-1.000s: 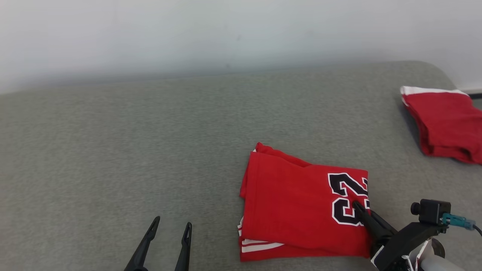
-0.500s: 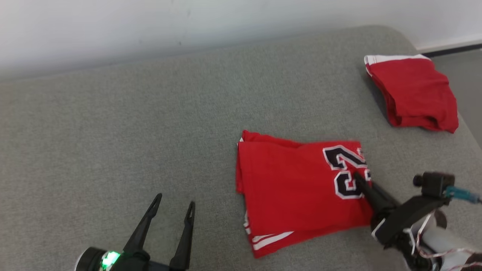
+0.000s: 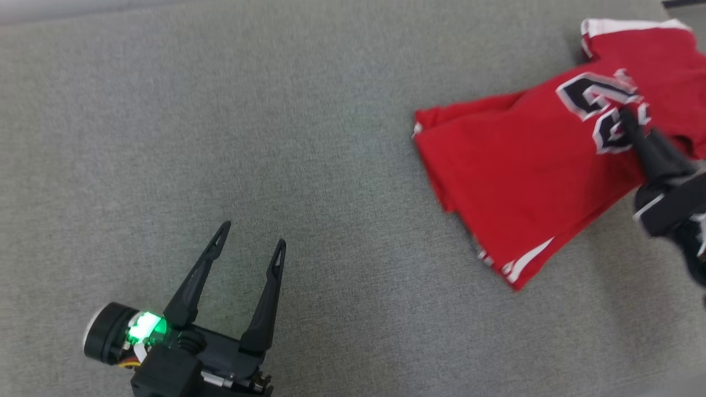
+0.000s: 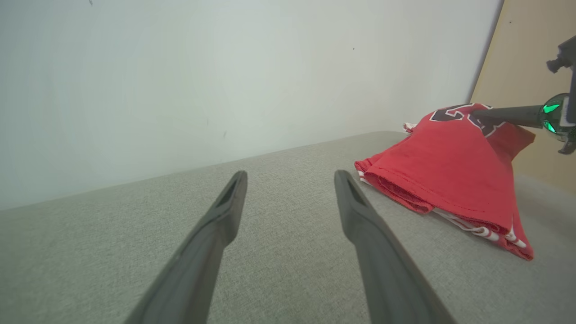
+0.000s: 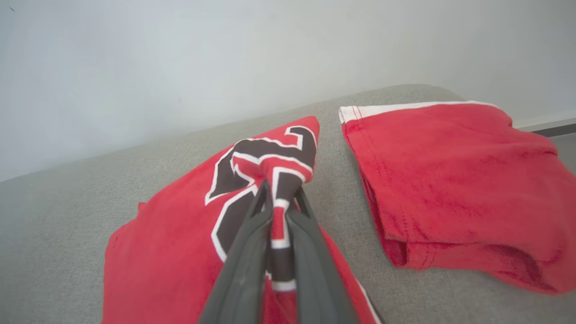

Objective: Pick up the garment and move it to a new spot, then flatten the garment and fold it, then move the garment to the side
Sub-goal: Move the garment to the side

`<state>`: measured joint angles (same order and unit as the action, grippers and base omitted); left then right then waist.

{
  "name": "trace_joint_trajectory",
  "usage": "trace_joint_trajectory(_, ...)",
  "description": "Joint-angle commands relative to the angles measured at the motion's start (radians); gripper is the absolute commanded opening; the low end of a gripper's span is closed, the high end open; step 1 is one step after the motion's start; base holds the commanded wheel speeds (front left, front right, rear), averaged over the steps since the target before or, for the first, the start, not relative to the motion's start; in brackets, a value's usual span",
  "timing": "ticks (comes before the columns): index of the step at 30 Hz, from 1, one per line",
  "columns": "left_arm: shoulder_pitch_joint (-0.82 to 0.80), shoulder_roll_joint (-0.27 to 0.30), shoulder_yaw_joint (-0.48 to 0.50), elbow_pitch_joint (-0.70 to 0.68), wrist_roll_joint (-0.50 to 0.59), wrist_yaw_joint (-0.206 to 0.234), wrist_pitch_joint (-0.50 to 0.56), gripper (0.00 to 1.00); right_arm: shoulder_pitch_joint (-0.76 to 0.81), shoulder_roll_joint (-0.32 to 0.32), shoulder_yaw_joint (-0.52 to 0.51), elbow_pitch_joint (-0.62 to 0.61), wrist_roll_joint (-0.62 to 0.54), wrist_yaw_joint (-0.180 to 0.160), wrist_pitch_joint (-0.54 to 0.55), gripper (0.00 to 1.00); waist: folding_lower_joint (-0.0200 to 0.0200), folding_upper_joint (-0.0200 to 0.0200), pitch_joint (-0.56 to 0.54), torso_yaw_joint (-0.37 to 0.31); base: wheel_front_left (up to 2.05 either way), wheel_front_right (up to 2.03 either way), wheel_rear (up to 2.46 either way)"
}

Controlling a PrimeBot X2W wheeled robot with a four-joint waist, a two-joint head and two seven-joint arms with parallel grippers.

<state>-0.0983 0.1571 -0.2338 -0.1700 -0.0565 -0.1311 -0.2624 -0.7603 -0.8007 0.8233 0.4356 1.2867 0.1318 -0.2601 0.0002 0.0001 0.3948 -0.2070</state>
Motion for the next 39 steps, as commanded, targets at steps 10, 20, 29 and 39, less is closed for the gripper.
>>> trace_joint_trajectory(10, -0.081, 0.042, -0.037, -0.019, -0.002, 0.001, -0.002, 1.0, -0.129, -0.182, -0.075, -0.008, -0.029, -0.003, -0.005, 0.0, -0.0002, -0.0001, 0.146, 0.011, 0.0, 0.0, 0.0)
trace_joint_trajectory(20, -0.1, 0.069, -0.053, -0.022, -0.006, 0.001, -0.002, 1.0, -0.163, -0.291, -0.152, 0.057, -0.003, -0.003, 0.009, 0.0, -0.0002, -0.0001, 0.172, 0.036, 0.0, 0.0, 0.0)
trace_joint_trajectory(29, -0.121, 0.085, -0.072, -0.019, -0.009, 0.001, -0.002, 1.0, -0.202, -0.257, -0.157, 0.299, -0.1, -0.003, 0.026, 0.49, -0.0002, -0.0001, 0.18, 0.079, 0.0, 0.0, 0.0)
trace_joint_trajectory(39, -0.104, 0.059, -0.077, 0.01, -0.015, 0.003, -0.002, 1.0, -0.322, -0.099, -0.18, 0.565, -0.396, -0.003, -0.005, 1.0, -0.0002, -0.0001, 0.119, 0.102, 0.0, 0.0, 0.0)
